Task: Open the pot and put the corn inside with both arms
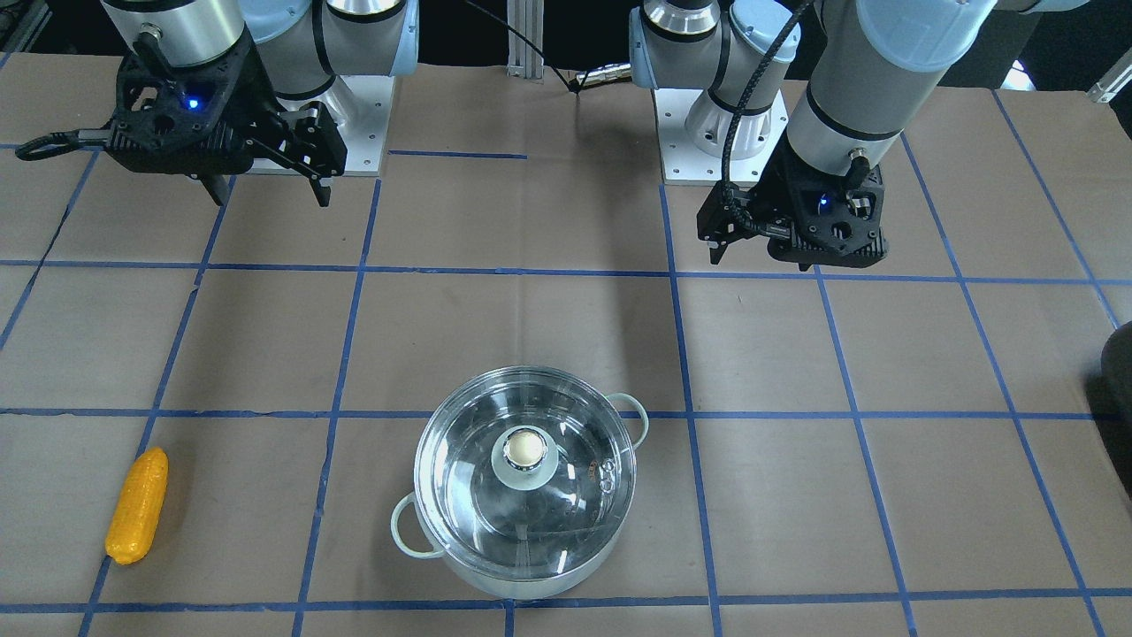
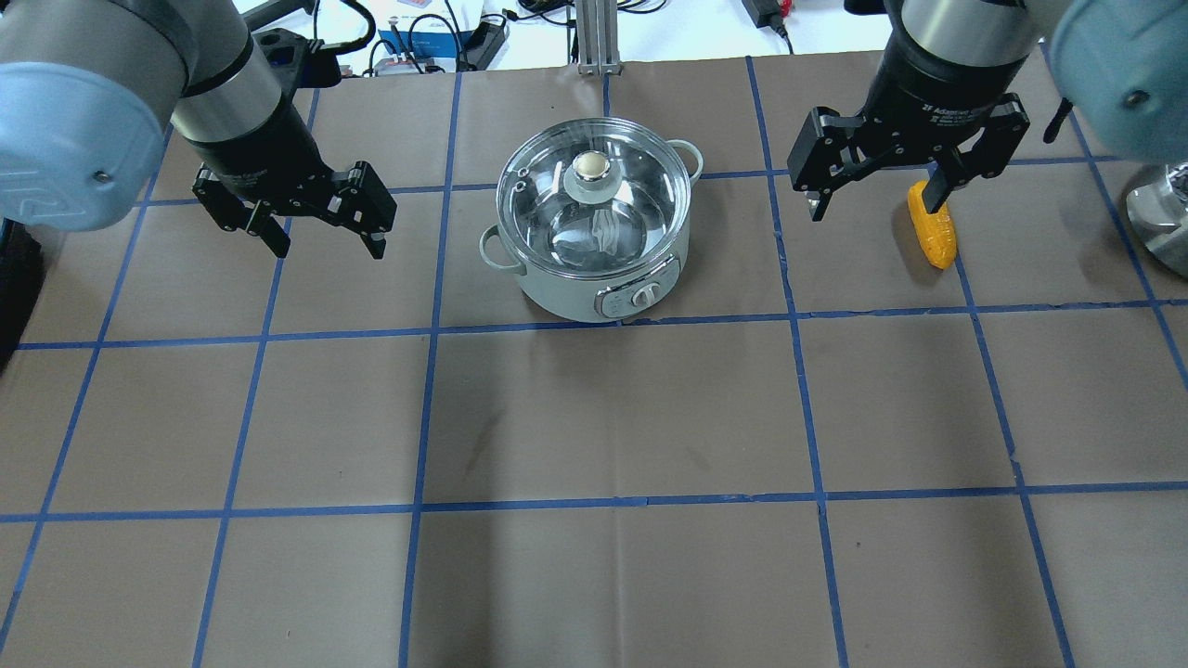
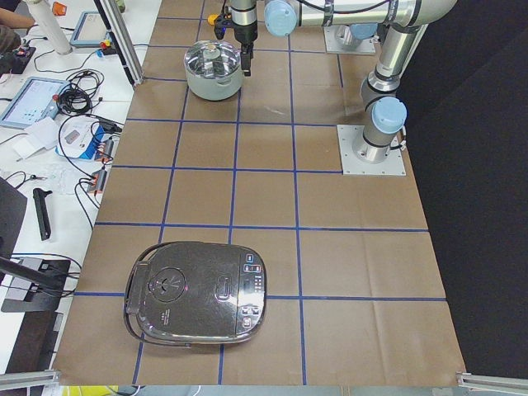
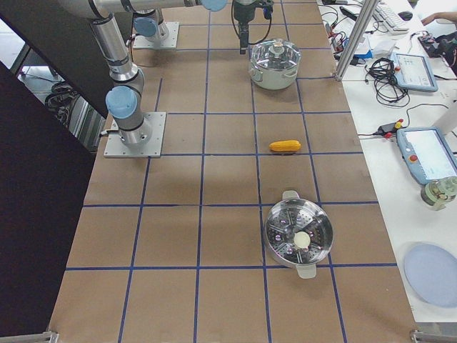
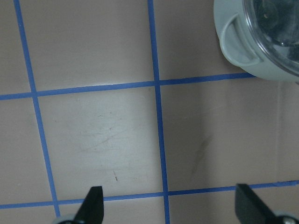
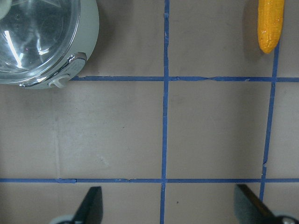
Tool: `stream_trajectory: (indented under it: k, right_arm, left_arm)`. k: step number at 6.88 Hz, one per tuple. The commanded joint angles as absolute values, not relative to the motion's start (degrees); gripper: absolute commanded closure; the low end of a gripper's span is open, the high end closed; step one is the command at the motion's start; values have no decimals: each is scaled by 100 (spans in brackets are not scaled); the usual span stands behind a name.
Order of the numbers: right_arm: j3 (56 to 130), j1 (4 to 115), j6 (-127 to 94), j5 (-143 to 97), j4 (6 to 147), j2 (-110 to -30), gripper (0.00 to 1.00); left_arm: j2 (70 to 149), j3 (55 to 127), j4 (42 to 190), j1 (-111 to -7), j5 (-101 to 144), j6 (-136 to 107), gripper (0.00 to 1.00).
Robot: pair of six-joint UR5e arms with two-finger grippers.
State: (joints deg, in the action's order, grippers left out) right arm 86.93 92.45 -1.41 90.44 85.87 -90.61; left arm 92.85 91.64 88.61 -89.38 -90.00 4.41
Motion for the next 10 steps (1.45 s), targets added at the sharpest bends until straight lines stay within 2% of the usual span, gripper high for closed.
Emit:
stream_trajectory:
  k: [1, 3, 5, 8, 10]
  right_arm:
    - [8701, 9246, -141, 9044, 8587, -9062, 0]
    - [8658, 9168, -62, 9088, 8674, -9009, 0]
    - [8579, 8267, 846, 9097, 8894, -8956, 0]
    - [8692, 7438, 1870, 8974, 10417, -7476, 0]
    - [8692, 7269, 1942, 8956, 11351, -6306, 2]
  left_arm:
    - [9316, 9167, 8833, -8938, -8983, 439, 0]
    - [9273, 9167, 8833, -8921, -8982, 483, 0]
    - [9464, 8783, 8807, -8885, -8904, 118, 0]
    - [11165, 6984, 8360, -10050, -8578, -1153, 0]
    - [12037, 6662, 7642, -10588, -8561, -1912, 0]
